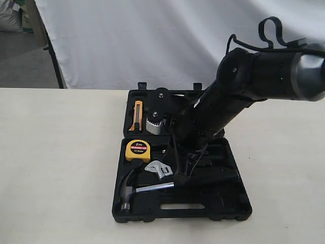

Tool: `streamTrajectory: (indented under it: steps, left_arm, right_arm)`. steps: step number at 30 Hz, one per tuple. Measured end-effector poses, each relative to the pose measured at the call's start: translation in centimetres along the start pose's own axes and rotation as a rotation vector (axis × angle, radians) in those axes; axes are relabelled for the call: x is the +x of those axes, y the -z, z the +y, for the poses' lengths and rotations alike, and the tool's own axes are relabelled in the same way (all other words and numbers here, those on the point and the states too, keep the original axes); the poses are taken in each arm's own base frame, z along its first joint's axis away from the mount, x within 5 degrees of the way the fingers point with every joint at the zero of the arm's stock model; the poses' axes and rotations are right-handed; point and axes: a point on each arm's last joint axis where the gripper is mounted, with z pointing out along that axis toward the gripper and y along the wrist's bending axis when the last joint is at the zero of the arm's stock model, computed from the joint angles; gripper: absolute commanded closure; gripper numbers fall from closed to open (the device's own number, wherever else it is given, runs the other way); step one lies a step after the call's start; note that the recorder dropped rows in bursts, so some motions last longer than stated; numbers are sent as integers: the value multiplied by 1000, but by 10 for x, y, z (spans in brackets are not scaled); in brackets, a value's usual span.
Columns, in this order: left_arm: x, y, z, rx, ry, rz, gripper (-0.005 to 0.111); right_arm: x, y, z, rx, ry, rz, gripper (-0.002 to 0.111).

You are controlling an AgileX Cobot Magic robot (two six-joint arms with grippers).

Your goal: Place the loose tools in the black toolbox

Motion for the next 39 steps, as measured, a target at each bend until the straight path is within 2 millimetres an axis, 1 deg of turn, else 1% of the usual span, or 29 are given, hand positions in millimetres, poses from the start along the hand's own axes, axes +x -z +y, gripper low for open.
streamTrajectory:
  steps: [5,9,17,21,30,32,33,35,39]
  left_arm:
    - [0,0,0,0,0,0,106]
    - [0,0,0,0,0,0,106]
    - [0,0,0,0,0,0,106]
    - [0,0,0,0,0,0,106]
    - [0,0,0,0,0,0,106]
    - [0,0,0,0,0,0,106]
    - [0,0,0,0,0,0,106]
    - [0,0,0,0,0,0,106]
    - [0,0,0,0,0,0,106]
  right_arm:
    - [0,0,1,-5,13,7,104]
    - [3,-2,4,-48,30,27,104]
    - [12,-24,5,-118,22,78,104]
    - [14,-30,4,-120,22,84,104]
    - [9,-27,-1,-100,18,79,104]
    - [15,-33,1,-135,27,120,104]
    - [23,-46,1,-170,31,168,104]
    - [31,-59,1,-208,42,222,104]
    - [32,-61,-1,-204,33,237,104]
